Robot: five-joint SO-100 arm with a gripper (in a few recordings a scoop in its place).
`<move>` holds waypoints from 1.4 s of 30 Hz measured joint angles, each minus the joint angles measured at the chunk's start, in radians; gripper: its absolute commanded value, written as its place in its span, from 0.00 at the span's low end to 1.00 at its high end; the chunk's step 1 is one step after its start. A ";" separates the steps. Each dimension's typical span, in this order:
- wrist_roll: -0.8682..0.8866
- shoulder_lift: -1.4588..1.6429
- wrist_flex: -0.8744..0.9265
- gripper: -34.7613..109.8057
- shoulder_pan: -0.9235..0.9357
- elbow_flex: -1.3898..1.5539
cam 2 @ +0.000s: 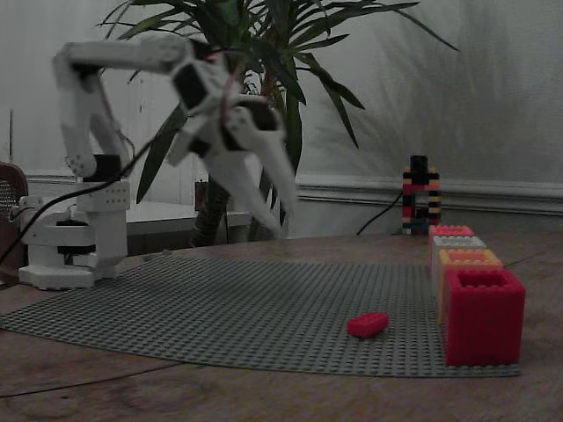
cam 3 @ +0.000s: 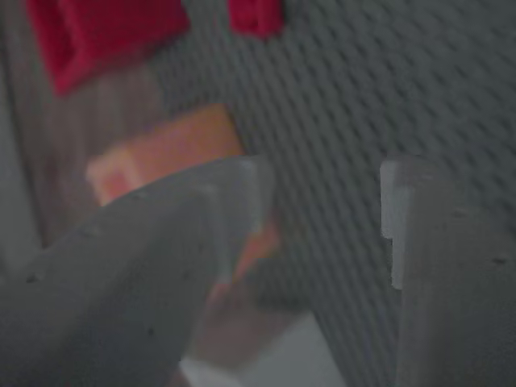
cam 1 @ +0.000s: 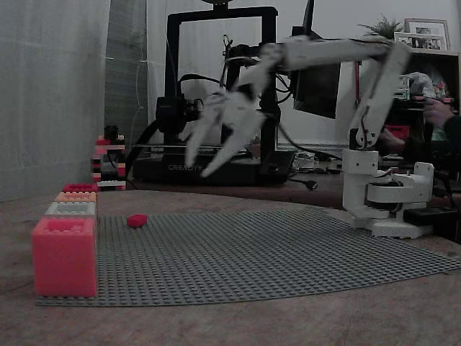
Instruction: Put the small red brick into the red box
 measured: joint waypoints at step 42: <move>0.025 -1.167 0.456 0.36 0.052 -1.368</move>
